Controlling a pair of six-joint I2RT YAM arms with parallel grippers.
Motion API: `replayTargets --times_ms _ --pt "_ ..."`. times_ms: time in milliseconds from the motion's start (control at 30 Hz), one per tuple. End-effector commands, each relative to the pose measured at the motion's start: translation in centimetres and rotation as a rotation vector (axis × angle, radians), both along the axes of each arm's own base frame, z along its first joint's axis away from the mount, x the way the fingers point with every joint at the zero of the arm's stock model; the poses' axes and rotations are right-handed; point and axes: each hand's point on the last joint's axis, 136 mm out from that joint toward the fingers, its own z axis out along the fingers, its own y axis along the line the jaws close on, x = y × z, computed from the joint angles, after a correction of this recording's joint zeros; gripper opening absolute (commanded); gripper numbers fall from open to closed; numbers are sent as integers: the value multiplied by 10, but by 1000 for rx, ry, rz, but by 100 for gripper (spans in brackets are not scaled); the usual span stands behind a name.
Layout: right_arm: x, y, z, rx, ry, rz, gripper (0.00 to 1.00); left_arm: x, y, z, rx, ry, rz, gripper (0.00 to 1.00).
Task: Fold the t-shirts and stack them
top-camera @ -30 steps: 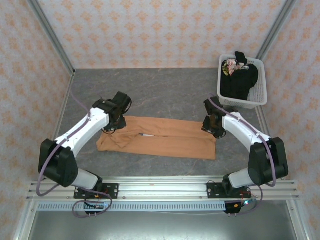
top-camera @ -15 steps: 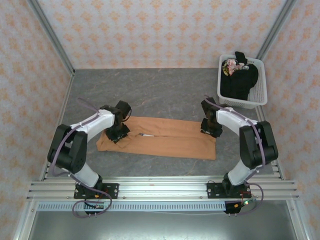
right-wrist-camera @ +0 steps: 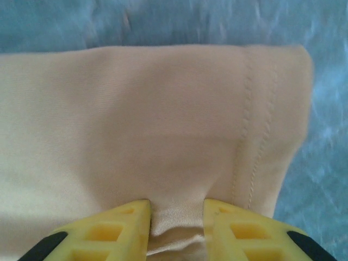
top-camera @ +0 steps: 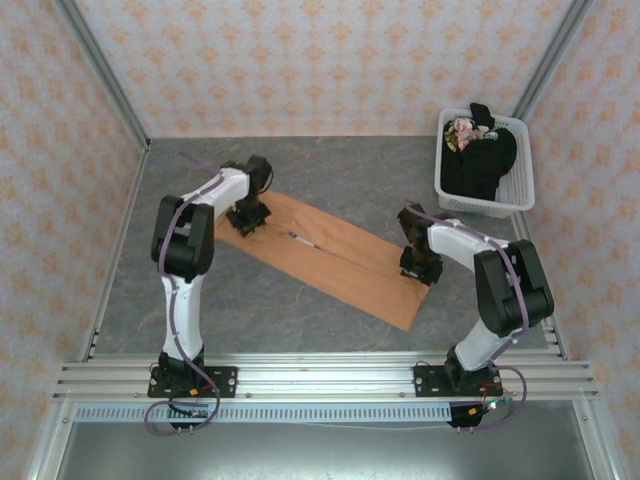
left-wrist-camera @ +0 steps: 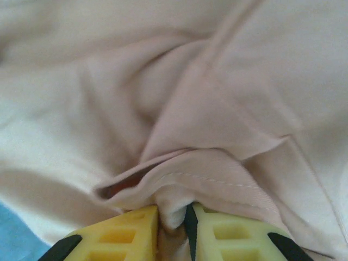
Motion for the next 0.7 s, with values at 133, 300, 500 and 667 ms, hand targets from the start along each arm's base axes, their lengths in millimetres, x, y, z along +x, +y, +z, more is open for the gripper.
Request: replayTargets --times_ms 133,300,500,667 --pt "-70 42 -10 114 102 -131 32 124 -57 -8 -126 -224 -76 29" --pt "-72 98 -13 306 79 -261 34 202 -128 -7 -374 -480 -95 34" --pt "-58 144 -11 412 89 -304 36 260 -144 22 -500 -757 -5 50" --pt "-38 153 12 393 46 -249 41 275 -130 104 -491 -919 -15 61"
